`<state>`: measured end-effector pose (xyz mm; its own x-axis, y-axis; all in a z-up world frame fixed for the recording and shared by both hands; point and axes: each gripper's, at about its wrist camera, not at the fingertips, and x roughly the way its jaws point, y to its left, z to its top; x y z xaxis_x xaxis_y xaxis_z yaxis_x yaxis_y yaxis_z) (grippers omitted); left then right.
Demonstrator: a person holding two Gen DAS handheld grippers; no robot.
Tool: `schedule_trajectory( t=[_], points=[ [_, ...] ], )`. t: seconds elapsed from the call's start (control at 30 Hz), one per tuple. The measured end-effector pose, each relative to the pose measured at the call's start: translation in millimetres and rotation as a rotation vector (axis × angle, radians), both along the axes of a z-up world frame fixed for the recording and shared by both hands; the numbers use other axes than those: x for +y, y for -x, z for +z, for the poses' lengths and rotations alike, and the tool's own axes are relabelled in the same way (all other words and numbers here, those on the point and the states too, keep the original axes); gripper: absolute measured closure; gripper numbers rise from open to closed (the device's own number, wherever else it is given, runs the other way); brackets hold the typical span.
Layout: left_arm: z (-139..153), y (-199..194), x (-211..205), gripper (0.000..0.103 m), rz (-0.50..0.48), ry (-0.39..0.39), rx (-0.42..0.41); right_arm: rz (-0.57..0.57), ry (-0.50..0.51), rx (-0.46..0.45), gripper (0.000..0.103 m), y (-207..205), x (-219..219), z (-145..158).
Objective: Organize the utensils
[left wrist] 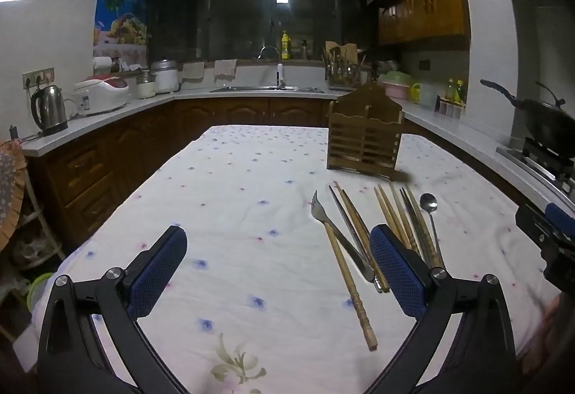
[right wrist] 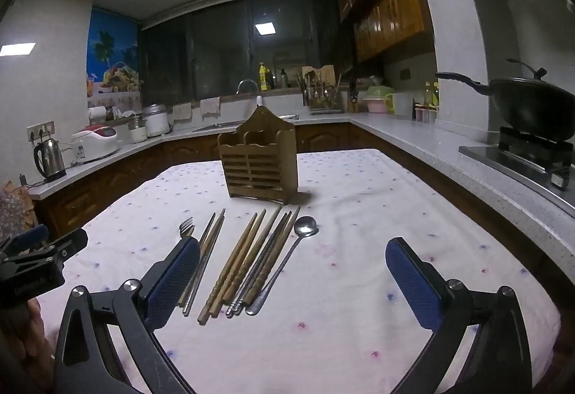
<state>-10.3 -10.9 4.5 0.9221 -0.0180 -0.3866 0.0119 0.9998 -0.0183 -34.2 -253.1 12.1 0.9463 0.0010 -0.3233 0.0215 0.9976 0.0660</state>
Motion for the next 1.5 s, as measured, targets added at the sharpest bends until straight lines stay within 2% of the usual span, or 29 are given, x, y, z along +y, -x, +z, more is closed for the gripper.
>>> schedule_trajectory(
  t=[1.27, 1.5],
  points=[
    [4.9, 4.4, 4.7, 0.000, -0.001, 0.008, -0.003, 0.027, -0.005, -0.019, 0.000, -1.8, 7.0, -4.1],
    [3.2, -3.9, 6.8, 0.000, -0.011, 0.021, 0.030, 0.027, -0.010, -0.012, 0.000, -3.1, 6.8, -4.3]
  ],
)
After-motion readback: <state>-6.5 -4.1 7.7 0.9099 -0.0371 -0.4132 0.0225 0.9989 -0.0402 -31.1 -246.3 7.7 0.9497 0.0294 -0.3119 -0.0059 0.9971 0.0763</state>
